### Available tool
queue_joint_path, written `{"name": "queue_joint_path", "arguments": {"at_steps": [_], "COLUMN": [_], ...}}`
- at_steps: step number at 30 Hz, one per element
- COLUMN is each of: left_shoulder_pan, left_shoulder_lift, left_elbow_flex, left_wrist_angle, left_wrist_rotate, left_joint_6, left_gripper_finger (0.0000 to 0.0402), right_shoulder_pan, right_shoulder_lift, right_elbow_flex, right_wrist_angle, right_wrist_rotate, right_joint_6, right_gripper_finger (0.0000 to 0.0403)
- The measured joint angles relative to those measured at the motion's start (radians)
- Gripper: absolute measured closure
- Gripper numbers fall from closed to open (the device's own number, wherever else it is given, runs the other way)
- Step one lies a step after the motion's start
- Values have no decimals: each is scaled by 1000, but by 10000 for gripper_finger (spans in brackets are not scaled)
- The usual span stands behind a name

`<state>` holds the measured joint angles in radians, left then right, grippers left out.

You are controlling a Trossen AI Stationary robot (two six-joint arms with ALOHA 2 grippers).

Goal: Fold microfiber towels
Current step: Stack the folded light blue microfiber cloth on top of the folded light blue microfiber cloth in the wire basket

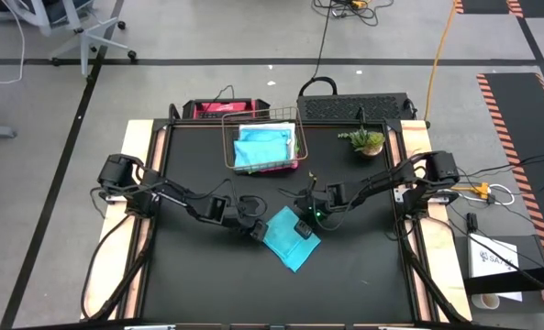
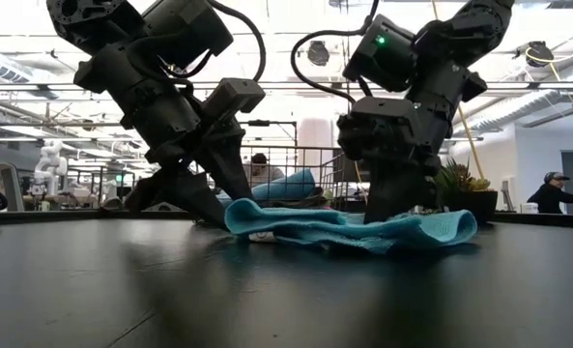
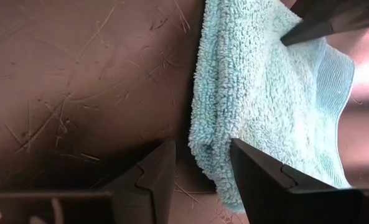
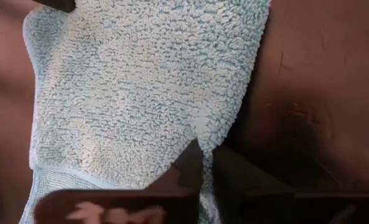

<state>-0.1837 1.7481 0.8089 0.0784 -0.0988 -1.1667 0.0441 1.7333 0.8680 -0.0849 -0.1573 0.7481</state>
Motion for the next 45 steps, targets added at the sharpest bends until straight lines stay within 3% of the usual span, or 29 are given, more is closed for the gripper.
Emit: {"name": "queue_joint_path", "arguments": {"at_steps": [3,18,36,39,43,45], "left_shoulder_pan": [0,0,13,13,11,11], "left_shoulder_lift": [0,1,141,142,136,133], "left_elbow_flex": [0,0,4,5,4,4], "left_wrist_angle": [0,2,233,230,219,219], "left_wrist_rotate": [0,-17,86,85,95,92], "left_joint_6": [-3,-18,2,8,58,65], "left_gripper_finger": [245,245,248,281,375,386], "right_shoulder_pan": [4,27,28,28,28,29], "right_shoulder_lift": [14,23,25,25,22,15], "right_elbow_flex": [1,2,1,1,1,0], "right_wrist_angle": [11,13,52,54,57,56], "right_wrist_rotate": [2,14,-1,-2,-2,-1], "right_joint_6": [-12,10,25,26,31,43], "right_gripper_finger": [396,401,402,402,402,403]}}
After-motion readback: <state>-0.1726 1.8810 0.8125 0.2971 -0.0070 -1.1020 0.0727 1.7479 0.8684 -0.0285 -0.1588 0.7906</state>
